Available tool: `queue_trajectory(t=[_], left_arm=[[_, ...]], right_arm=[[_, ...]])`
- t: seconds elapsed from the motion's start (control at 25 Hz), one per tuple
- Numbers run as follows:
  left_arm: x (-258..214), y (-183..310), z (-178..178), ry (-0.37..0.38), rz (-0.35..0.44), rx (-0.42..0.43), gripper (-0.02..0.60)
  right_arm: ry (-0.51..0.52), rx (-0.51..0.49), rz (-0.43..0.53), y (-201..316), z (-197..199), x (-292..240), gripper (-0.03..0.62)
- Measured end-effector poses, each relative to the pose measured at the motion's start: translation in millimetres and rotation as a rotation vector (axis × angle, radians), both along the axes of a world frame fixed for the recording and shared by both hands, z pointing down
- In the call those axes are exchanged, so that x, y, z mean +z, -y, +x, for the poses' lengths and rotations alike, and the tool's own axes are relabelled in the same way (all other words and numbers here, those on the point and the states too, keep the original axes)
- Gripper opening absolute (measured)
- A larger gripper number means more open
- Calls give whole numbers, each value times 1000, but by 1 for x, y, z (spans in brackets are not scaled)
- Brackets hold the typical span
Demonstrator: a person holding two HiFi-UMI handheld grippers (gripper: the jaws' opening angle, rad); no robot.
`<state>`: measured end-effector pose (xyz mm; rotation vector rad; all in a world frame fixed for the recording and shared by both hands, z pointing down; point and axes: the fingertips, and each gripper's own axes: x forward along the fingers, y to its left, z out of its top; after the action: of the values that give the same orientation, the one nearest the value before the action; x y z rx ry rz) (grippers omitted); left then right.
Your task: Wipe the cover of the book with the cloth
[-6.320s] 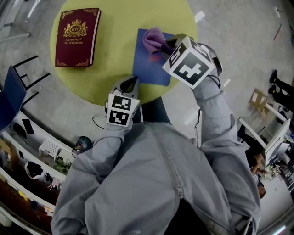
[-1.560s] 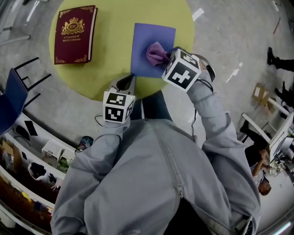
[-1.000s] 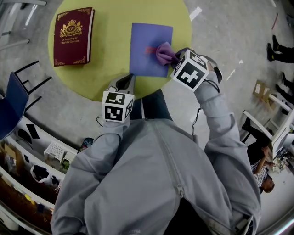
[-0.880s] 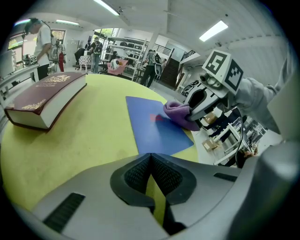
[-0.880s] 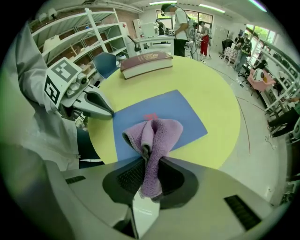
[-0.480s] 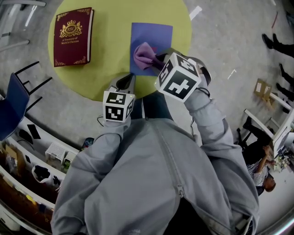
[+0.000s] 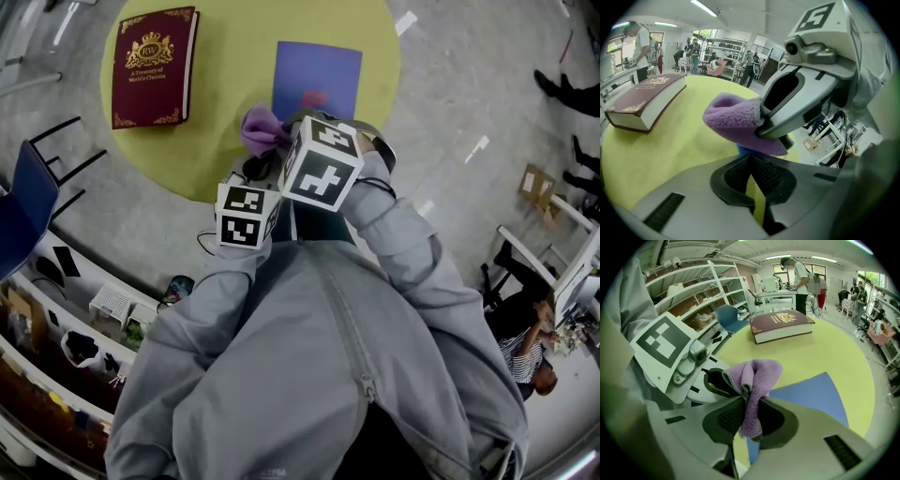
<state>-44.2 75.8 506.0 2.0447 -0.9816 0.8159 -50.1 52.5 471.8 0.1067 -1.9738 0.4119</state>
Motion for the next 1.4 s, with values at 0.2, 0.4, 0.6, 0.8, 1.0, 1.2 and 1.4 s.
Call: queue_trajectory(t=[0.2,0.4,0.6,0.8,1.0,1.2,1.4], left_arm=[[1,0,0,2,3,3,17],[2,-2,0,6,1,10,17],[3,-2,-1,9,2,15,17],[3,-3,-1,11,-4,16,17],[4,-4,1,18,-1,18,17],[5,-4,0,20,0,19,17],[4,-5,1,20,-3,18,17]], right_arm=[[-8,-24,-27,-2,-4,17,87],[-21,-51,-30,-2,-2,18,87],[-45,-37,-38,-7,15,21,87],[-72,-16,-43,-13,40,23,87],[-107,-1,-50,-21,67,25,87],[-132,40,-56,-25,88,28,87],[-157,66,-61,-29,107,28,87]])
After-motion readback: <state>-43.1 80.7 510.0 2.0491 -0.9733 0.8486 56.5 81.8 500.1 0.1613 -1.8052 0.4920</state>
